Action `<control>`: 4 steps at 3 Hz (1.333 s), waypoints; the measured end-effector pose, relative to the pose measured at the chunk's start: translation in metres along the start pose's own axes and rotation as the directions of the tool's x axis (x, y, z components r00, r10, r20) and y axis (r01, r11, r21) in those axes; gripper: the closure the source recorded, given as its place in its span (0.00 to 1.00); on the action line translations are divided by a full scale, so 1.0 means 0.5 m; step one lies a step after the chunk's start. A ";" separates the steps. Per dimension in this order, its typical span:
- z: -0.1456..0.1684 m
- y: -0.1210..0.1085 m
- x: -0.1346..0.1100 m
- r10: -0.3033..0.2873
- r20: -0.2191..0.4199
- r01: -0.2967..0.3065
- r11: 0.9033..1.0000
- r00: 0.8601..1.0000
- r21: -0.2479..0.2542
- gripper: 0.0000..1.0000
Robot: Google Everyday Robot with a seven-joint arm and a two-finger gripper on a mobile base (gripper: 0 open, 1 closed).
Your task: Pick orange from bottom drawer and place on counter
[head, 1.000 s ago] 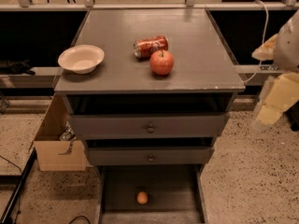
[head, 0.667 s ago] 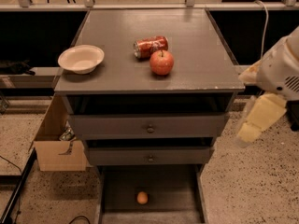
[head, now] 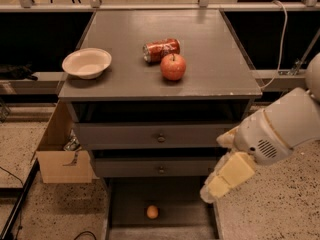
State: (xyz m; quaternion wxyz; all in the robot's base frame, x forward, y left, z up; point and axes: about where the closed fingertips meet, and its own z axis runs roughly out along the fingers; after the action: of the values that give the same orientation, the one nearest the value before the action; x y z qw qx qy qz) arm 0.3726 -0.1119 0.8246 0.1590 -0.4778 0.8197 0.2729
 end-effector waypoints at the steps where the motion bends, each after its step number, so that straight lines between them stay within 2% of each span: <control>1: 0.086 0.035 0.005 0.060 0.148 -0.049 0.996 0.987 -0.080 0.00; 2: 0.139 0.037 -0.014 0.072 0.297 -0.040 0.993 0.952 -0.112 0.00; 3: 0.139 0.037 -0.014 0.072 0.297 -0.040 0.993 0.952 -0.112 0.00; 4: 0.167 0.018 -0.014 0.086 0.328 -0.060 0.994 0.941 -0.091 0.00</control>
Offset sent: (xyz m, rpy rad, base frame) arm -0.0075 0.0692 -0.0751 0.4950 -0.0335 -0.1359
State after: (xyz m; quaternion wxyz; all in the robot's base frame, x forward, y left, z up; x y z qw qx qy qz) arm 0.3682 -0.0536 0.7640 0.2653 -0.4002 0.7870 0.3874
